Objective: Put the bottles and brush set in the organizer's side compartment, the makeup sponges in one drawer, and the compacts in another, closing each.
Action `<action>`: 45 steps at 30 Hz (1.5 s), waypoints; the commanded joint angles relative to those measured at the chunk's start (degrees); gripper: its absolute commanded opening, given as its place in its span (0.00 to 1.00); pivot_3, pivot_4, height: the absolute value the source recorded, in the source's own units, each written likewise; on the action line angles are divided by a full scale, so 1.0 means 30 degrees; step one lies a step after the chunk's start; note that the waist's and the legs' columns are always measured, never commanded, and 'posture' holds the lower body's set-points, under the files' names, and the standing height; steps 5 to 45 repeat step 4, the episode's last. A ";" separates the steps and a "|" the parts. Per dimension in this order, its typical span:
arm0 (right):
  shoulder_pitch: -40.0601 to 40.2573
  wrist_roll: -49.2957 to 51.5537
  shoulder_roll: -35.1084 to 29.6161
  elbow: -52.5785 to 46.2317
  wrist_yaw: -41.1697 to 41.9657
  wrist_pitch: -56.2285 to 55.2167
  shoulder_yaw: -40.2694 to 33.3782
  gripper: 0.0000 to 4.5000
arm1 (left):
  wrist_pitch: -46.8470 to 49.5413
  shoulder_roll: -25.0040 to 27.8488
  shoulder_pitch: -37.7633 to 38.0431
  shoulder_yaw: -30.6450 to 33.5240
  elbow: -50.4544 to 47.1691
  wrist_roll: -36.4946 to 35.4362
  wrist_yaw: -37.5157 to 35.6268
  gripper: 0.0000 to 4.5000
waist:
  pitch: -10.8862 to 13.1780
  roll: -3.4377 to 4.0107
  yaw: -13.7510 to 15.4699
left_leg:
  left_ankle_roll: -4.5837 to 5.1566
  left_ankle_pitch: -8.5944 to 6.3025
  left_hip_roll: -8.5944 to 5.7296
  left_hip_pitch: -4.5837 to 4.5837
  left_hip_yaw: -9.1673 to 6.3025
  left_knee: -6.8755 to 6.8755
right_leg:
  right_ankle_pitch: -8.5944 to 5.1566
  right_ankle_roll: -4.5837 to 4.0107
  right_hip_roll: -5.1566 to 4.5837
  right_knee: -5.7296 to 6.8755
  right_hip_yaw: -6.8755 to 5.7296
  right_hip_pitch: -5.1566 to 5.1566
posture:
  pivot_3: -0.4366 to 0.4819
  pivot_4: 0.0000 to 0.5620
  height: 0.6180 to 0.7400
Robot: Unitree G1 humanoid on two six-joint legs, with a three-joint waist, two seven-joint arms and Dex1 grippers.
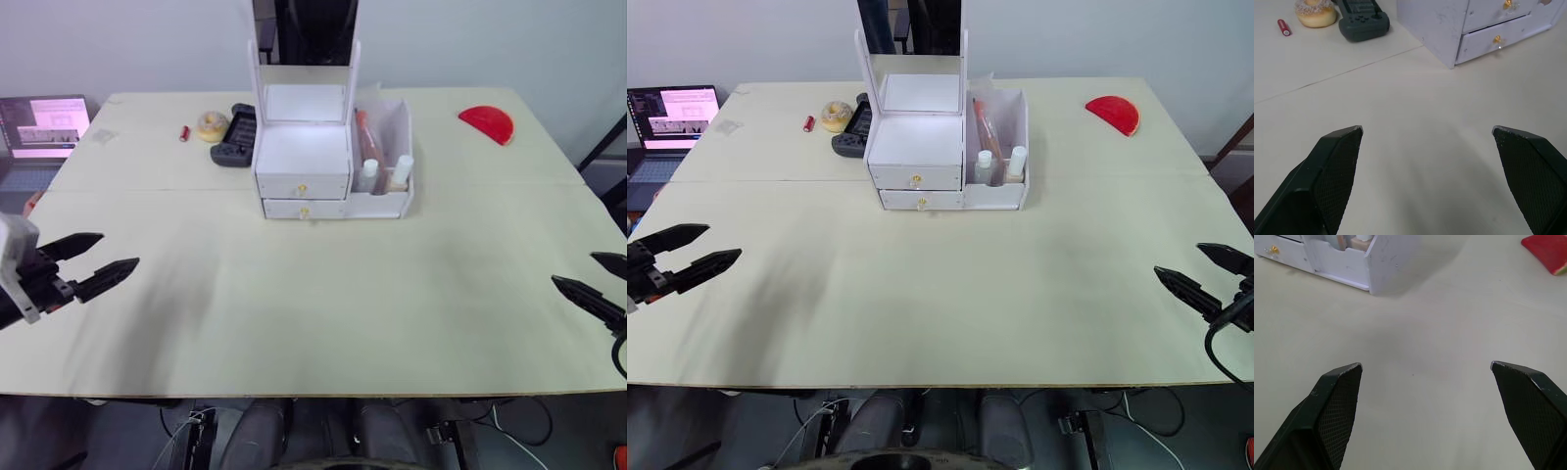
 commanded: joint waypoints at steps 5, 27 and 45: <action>-0.0275 0.0446 -0.0143 -0.0701 -0.0265 0.0185 -0.0417 1.00 | 0.0029 0.0253 -0.0080 0.0222 -0.0931 -0.0142 0.0502 0.99 | 0.0000 0.0000 0.0001 | 0.0000 0.0000 0.0000 0.0001 0.0000 0.0000 | 0.0000 0.0000 0.0000 0.0001 0.0001 -0.0001 | 0.48 0.27 1.00; -0.0275 0.0446 -0.0143 -0.0701 -0.0265 0.0185 -0.0417 1.00 | 0.0029 0.0253 -0.0080 0.0222 -0.0931 -0.0142 0.0502 0.99 | 0.0000 0.0000 0.0001 | 0.0000 0.0000 0.0000 0.0001 0.0000 0.0000 | 0.0000 0.0000 0.0000 0.0001 0.0001 -0.0001 | 0.48 0.27 1.00; -0.0275 0.0446 -0.0143 -0.0701 -0.0265 0.0185 -0.0417 1.00 | 0.0029 0.0253 -0.0080 0.0222 -0.0931 -0.0142 0.0502 0.99 | 0.0000 0.0000 0.0001 | 0.0000 0.0000 0.0000 0.0001 0.0000 0.0000 | 0.0000 0.0000 0.0000 0.0001 0.0001 -0.0001 | 0.48 0.27 1.00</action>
